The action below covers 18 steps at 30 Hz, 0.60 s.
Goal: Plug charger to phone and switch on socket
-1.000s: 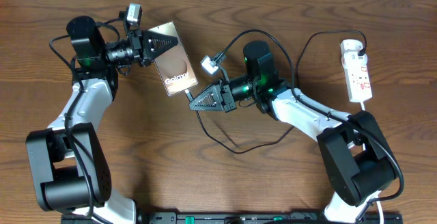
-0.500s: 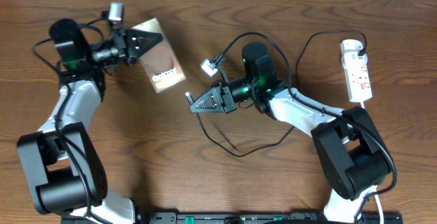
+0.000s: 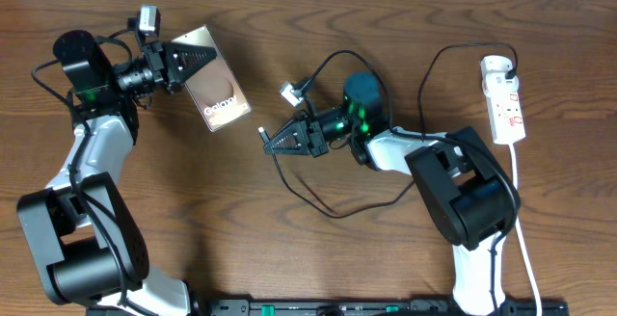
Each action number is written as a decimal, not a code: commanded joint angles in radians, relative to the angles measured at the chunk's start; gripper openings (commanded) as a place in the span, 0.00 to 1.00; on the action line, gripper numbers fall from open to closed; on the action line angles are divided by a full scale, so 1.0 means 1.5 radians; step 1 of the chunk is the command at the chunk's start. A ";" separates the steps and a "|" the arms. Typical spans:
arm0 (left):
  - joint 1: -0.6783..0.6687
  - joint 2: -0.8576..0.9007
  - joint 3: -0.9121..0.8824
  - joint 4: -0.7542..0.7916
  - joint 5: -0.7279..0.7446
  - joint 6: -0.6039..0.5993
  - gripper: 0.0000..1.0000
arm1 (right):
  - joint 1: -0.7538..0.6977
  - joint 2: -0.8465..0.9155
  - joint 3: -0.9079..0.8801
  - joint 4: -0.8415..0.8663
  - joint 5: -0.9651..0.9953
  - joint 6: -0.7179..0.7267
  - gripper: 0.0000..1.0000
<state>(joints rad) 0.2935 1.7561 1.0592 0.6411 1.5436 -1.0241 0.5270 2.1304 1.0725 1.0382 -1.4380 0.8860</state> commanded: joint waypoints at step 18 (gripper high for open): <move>-0.030 -0.003 0.012 0.008 0.006 0.001 0.07 | 0.033 0.007 0.005 0.253 0.047 0.296 0.01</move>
<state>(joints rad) 0.2474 1.7561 1.0592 0.6415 1.5425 -1.0237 0.5659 2.1368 1.0737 1.4117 -1.3903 1.2713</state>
